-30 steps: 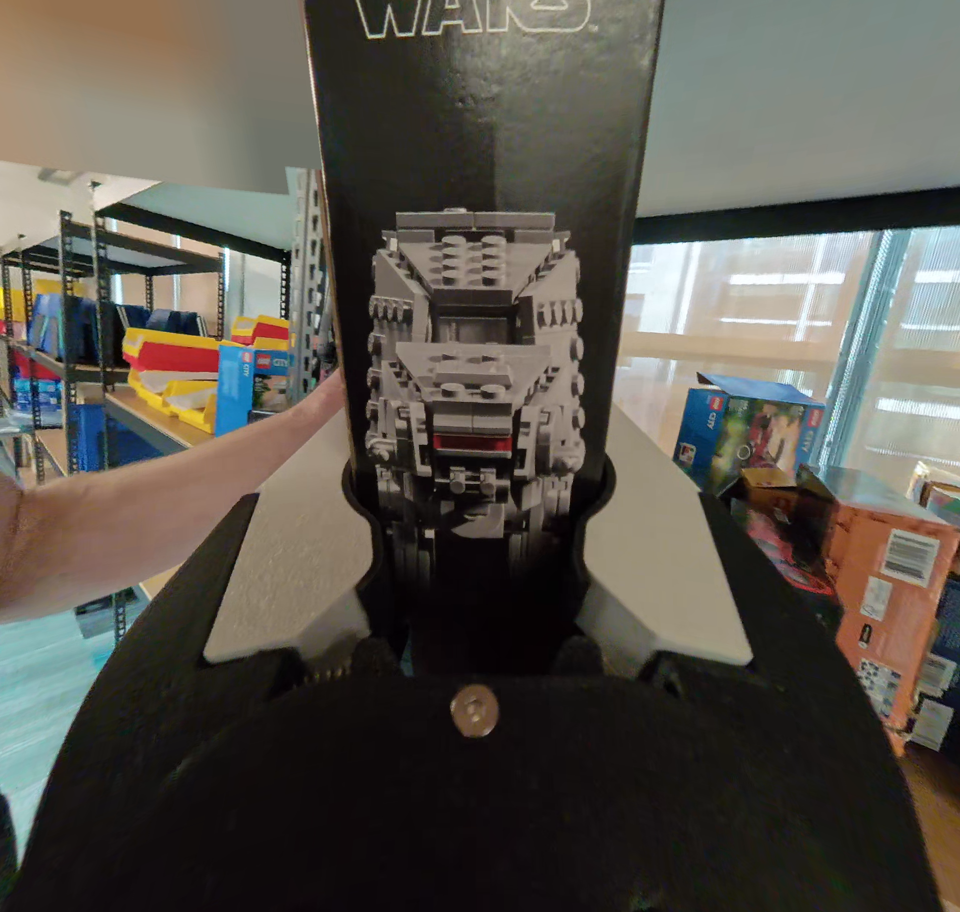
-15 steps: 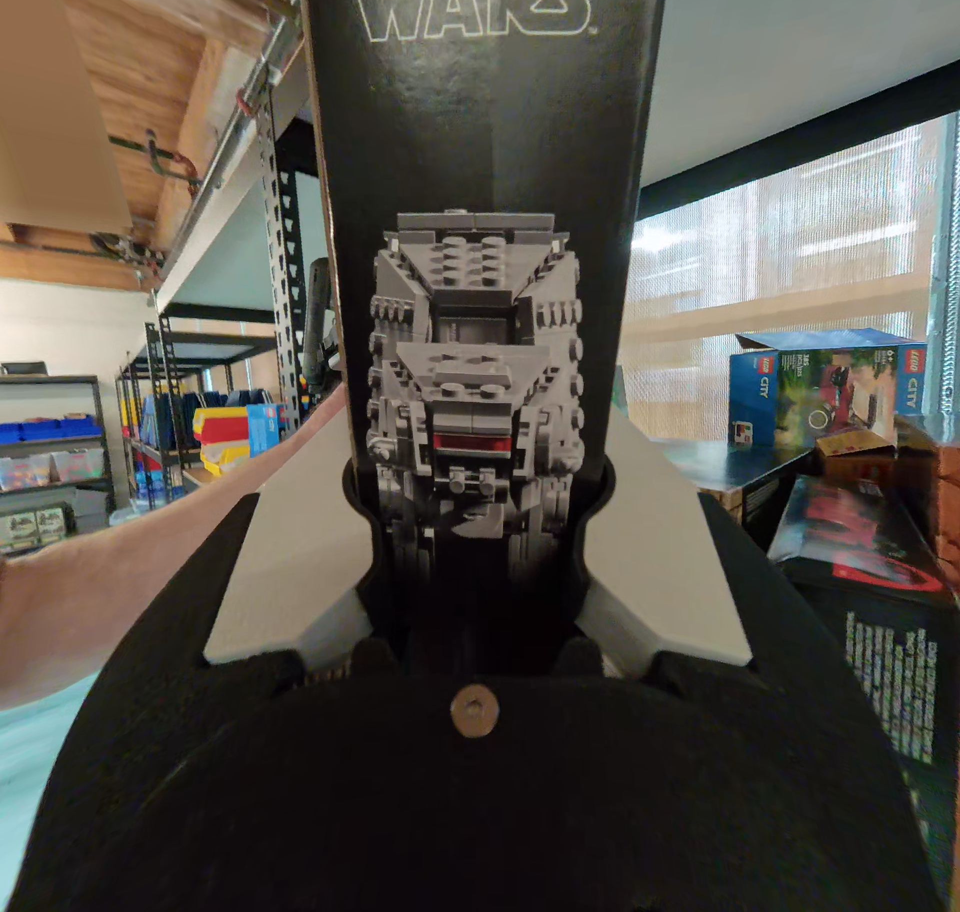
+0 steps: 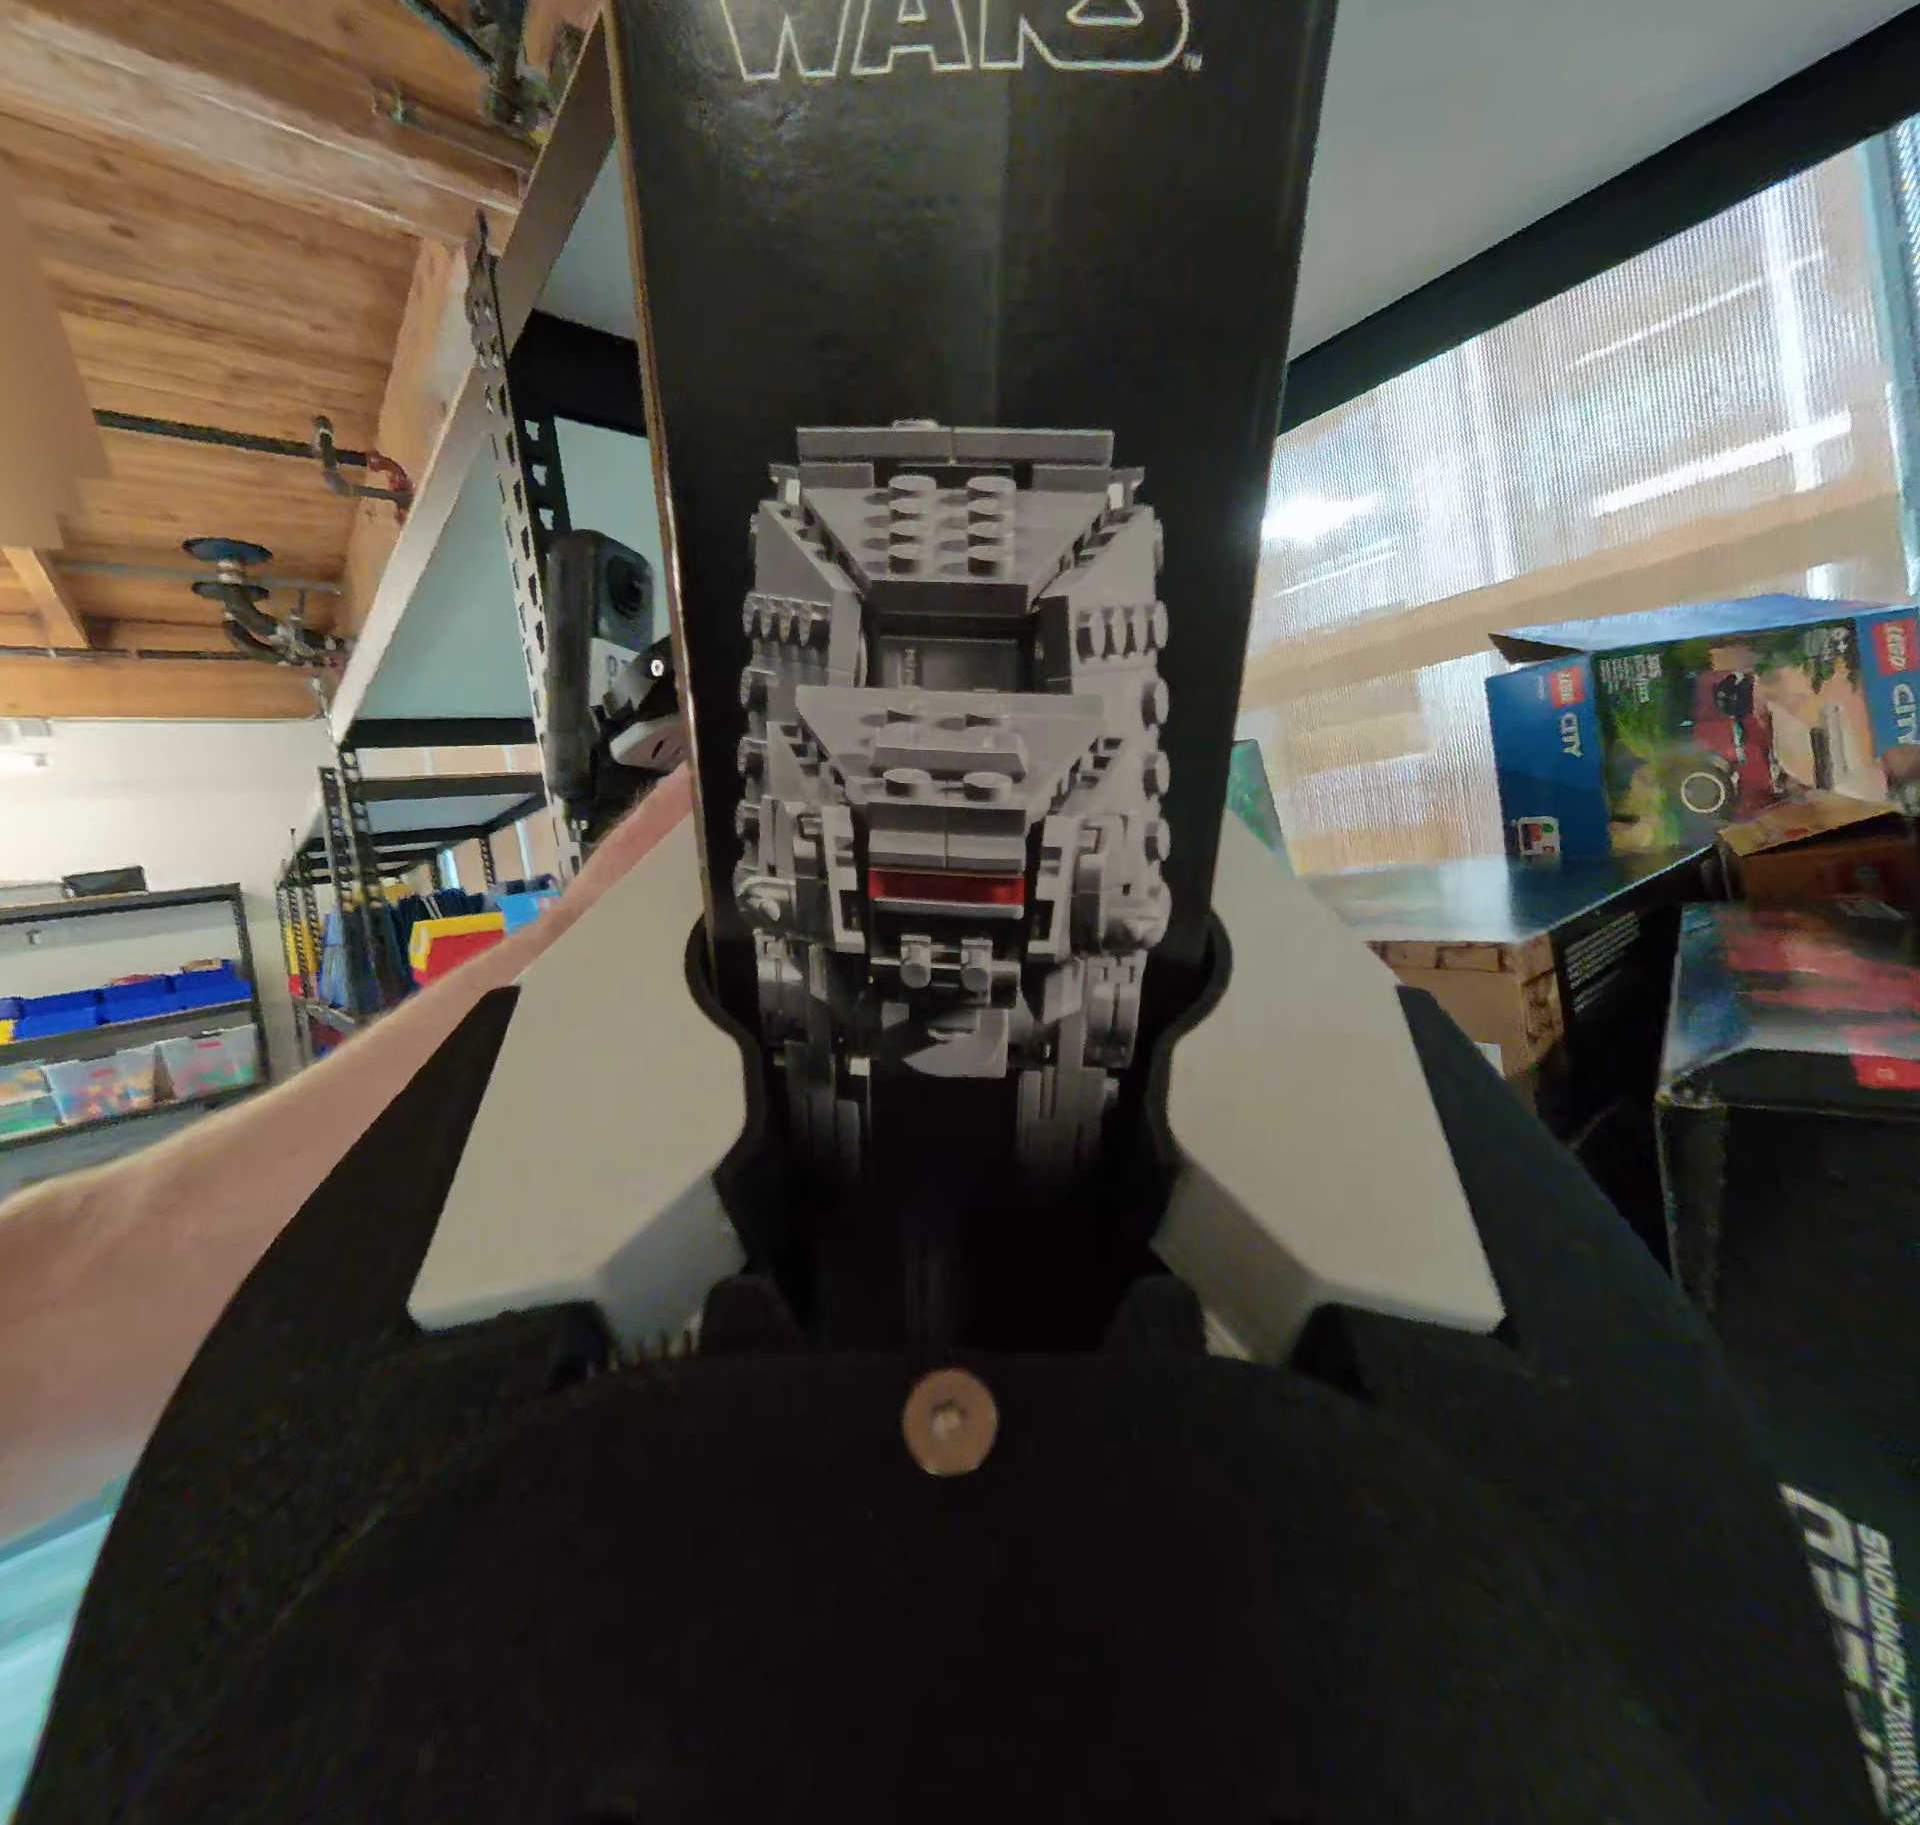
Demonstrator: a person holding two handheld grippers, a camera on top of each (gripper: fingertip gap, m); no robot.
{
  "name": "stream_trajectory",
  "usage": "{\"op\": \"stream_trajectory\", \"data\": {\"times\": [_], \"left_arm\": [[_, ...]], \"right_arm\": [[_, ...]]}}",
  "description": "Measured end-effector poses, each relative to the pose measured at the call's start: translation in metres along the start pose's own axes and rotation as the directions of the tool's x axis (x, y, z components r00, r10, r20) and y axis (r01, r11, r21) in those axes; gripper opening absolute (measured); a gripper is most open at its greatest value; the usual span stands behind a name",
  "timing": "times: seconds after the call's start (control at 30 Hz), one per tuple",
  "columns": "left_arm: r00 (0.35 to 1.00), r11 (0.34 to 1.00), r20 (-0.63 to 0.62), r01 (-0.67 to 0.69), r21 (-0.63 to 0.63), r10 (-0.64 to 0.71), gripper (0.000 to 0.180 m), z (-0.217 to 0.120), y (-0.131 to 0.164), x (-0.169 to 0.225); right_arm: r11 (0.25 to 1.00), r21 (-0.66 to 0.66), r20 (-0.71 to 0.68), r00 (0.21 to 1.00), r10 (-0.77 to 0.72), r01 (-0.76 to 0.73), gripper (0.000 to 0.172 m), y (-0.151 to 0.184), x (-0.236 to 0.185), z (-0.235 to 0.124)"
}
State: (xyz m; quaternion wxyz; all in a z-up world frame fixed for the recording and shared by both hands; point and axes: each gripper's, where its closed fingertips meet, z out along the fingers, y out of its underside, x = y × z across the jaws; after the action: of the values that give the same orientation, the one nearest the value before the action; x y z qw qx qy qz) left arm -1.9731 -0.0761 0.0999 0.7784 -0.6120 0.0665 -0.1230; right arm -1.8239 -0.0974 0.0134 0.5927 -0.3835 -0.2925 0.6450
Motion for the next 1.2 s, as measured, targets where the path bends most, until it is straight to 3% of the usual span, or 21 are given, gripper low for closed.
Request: {"op": "stream_trajectory", "data": {"times": [0.07,0.17,0.33,0.63,0.8,1.0,1.2], "left_arm": [[1.0,0.999,0.026,-0.019,0.049,0.018,0.104,-0.011,-0.005,0.002],[0.998,0.993,-0.007,0.067,0.095,-0.067,0.102,-0.027,-0.01,0.0],[0.984,0.975,-0.127,0.142,0.174,-0.121,0.08,-0.055,-0.02,0.013],[0.943,0.929,-0.243,0.283,0.237,-0.225,0.065,-0.092,-0.017,0.022],[0.946,0.925,-0.244,0.278,0.259,-0.216,0.056,-0.11,-0.021,0.015],[0.939,0.899,-0.249,0.311,0.309,-0.239,0.038,-0.121,-0.029,0.017],[0.961,0.916,-0.201,0.245,0.316,-0.188,0.024,-0.127,-0.03,0.023]], "right_arm": [[0.999,-0.011,-0.018,0.998,-0.053,0.053,0.08,0.001,-0.011,0.003],[0.988,-0.04,-0.061,0.987,-0.15,0.148,0.08,0.005,-0.035,0.01],[0.969,-0.066,-0.095,0.965,-0.243,0.238,0.083,0.02,-0.084,0.027],[0.973,-0.067,-0.062,0.972,-0.225,0.221,0.087,0.045,-0.122,0.046],[0.96,-0.093,-0.058,0.961,-0.27,0.264,0.089,0.062,-0.133,0.059],[0.972,-0.084,0.0,0.975,-0.222,0.221,0.091,0.072,-0.146,0.075],[0.972,-0.094,0.049,0.976,-0.212,0.216,0.089,0.074,-0.144,0.08]]}}
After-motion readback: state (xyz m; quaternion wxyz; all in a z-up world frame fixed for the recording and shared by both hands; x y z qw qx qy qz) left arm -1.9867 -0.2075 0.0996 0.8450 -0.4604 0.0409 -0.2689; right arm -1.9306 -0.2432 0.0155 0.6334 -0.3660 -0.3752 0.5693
